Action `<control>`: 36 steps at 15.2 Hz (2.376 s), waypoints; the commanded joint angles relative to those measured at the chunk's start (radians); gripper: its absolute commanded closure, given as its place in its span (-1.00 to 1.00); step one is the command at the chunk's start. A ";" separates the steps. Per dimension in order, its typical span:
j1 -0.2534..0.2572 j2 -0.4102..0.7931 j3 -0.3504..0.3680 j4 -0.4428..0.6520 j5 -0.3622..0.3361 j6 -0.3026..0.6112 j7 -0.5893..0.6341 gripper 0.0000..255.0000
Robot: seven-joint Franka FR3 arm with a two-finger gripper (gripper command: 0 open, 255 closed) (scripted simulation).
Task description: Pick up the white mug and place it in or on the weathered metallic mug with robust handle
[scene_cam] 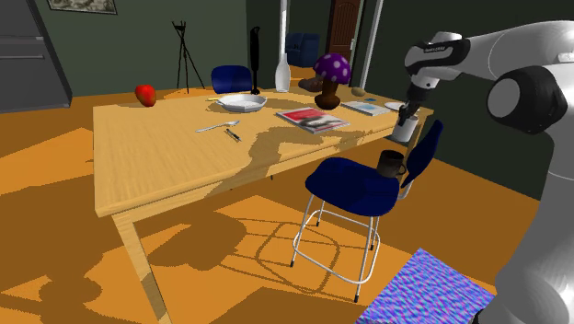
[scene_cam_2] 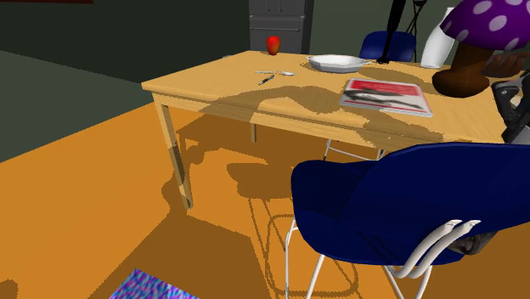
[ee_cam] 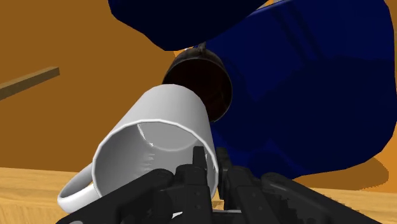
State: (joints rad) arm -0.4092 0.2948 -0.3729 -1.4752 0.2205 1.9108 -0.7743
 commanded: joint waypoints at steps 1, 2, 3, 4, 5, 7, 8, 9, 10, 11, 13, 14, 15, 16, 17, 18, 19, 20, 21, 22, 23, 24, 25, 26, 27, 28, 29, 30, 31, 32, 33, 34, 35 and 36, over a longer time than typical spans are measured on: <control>0.002 0.002 0.001 -0.024 0.002 0.027 -0.003 1.00; 0.003 0.002 0.002 -0.037 0.003 0.040 -0.005 1.00; 0.003 0.003 0.002 -0.050 0.004 0.053 -0.006 1.00; 0.004 0.003 0.003 -0.063 0.005 0.066 -0.008 1.00; 0.005 0.004 0.003 -0.075 0.006 0.079 -0.010 1.00; 0.006 0.007 0.005 -0.098 0.009 0.104 -0.014 1.00; 0.006 0.008 0.005 -0.110 0.011 0.117 -0.016 1.00; 0.006 0.010 0.006 -0.120 0.012 0.129 -0.019 1.00; 0.007 0.012 0.007 -0.131 0.014 0.142 -0.021 1.00; 0.007 0.015 0.007 -0.141 0.016 0.154 -0.023 1.00; 0.007 0.020 0.009 -0.162 0.021 0.180 -0.028 1.00; 0.007 0.020 0.009 -0.163 0.021 0.180 -0.028 1.00; 0.007 0.020 0.009 -0.162 0.021 0.180 -0.028 1.00; 0.007 0.020 0.009 -0.162 0.021 0.180 -0.028 1.00; 0.007 0.020 0.009 -0.162 0.021 0.180 -0.028 1.00; 0.007 0.020 0.009 -0.162 0.021 0.180 -0.028 1.00; 0.007 0.020 0.009 -0.162 0.021 0.180 -0.028 1.00; 0.007 0.020 0.009 -0.162 0.021 0.180 -0.028 1.00; 0.007 0.020 0.009 -0.162 0.021 0.180 -0.028 1.00; 0.007 0.021 0.009 -0.162 0.021 0.180 -0.028 -1.00; 0.007 0.021 0.009 -0.161 0.021 0.180 -0.028 -1.00; 0.007 0.021 0.009 -0.162 0.021 0.180 -0.028 -1.00; 0.007 0.021 0.009 -0.162 0.021 0.180 -0.028 -1.00; 0.007 0.021 0.009 -0.162 0.021 0.180 -0.028 -1.00; 0.007 0.020 0.009 -0.162 0.021 0.180 -0.028 -1.00; 0.007 0.006 0.006 -0.149 0.014 0.153 -0.024 -1.00; 0.008 -0.007 0.003 -0.133 0.007 0.126 -0.019 -1.00; 0.007 -0.018 0.001 -0.116 0.001 0.098 -0.015 -1.00; 0.007 -0.027 -0.001 -0.102 -0.004 0.076 -0.013 -1.00; 0.007 -0.027 -0.001 -0.102 -0.004 0.076 -0.013 -1.00; 0.007 -0.027 -0.001 -0.102 -0.004 0.076 -0.012 -1.00; 0.007 -0.027 -0.001 -0.102 -0.004 0.076 -0.012 -1.00; 0.007 -0.027 -0.001 -0.102 -0.004 0.076 -0.013 -1.00; 0.007 -0.027 -0.001 -0.102 -0.004 0.076 -0.013 -1.00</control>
State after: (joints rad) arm -0.4024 0.2680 -0.3740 -1.5778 0.2170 1.9879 -0.7871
